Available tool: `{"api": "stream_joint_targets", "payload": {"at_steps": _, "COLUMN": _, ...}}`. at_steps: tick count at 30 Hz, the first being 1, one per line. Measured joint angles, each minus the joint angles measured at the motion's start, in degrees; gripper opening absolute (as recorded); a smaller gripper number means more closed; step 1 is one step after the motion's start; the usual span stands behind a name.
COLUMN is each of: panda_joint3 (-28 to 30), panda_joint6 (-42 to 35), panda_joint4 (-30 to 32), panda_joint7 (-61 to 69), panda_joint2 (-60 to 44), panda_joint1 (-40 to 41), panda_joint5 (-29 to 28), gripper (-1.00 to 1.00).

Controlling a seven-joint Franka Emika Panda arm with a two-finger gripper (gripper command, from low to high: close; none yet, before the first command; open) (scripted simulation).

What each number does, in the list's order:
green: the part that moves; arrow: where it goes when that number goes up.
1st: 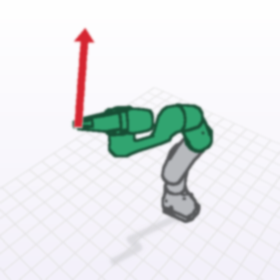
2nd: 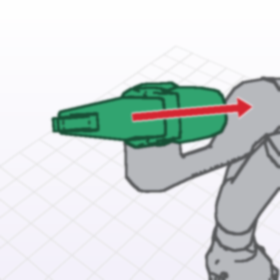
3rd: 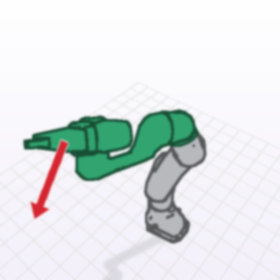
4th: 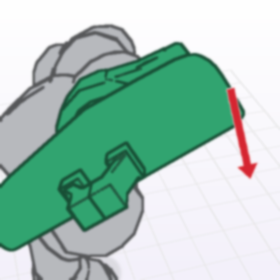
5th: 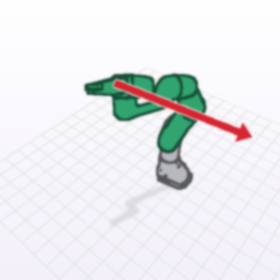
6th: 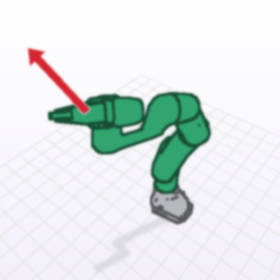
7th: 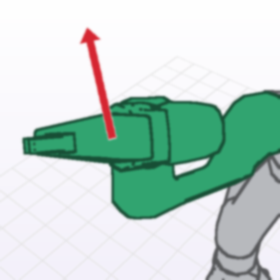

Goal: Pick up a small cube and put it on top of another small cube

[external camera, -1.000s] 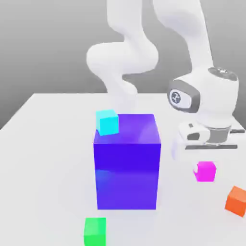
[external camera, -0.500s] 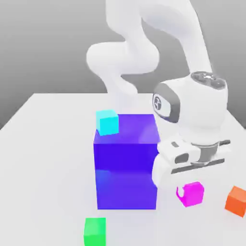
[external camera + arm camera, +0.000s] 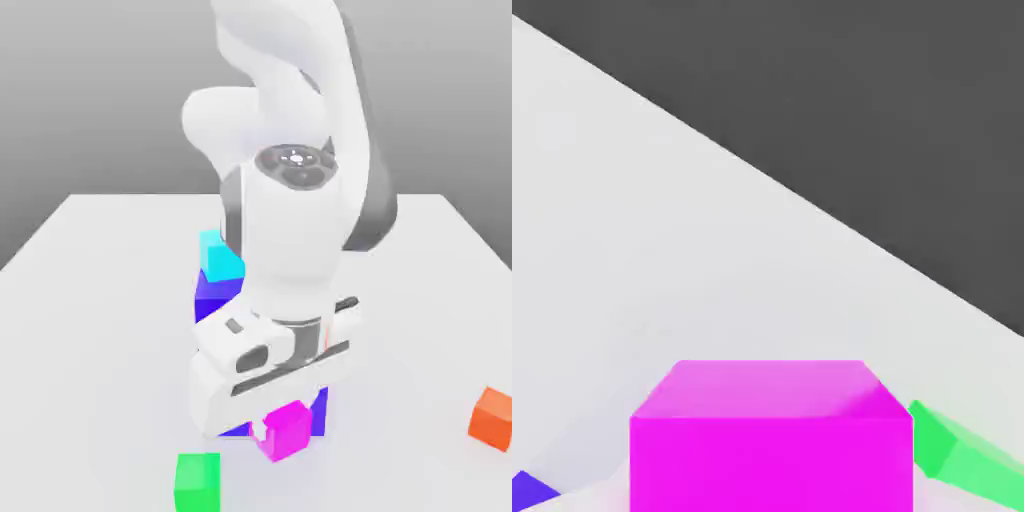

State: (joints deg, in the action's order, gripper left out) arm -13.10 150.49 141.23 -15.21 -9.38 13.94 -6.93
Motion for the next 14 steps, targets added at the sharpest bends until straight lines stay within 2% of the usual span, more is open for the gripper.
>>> {"api": "stream_joint_targets", "payload": {"at_steps": 5, "panda_joint3": 1.57, "panda_joint6": -1.7, "panda_joint4": -0.84, "panda_joint7": 11.76, "panda_joint2": 1.05, "panda_joint1": 4.27, "panda_joint5": 2.3, "gripper": -1.0}}
{"api": "stream_joint_targets", "payload": {"at_steps": 10, "panda_joint3": 3.34, "panda_joint6": 4.86, "panda_joint4": -0.43, "panda_joint7": 12.34, "panda_joint2": -5.47, "panda_joint1": 4.46, "panda_joint5": 1.0, "gripper": -1.0}}
{"api": "stream_joint_targets", "payload": {"at_steps": 11, "panda_joint3": 3.86, "panda_joint6": 6.33, "panda_joint4": -0.5, "panda_joint7": 11.85, "panda_joint2": -7.07, "panda_joint1": 4.13, "panda_joint5": 0.32, "gripper": 1.0}}
{"api": "stream_joint_targets", "payload": {"at_steps": 14, "panda_joint3": 3.86, "panda_joint6": 6.33, "panda_joint4": -0.5, "panda_joint7": 11.85, "panda_joint2": -7.07, "panda_joint1": 4.13, "panda_joint5": 0.32, "gripper": 1.0}}
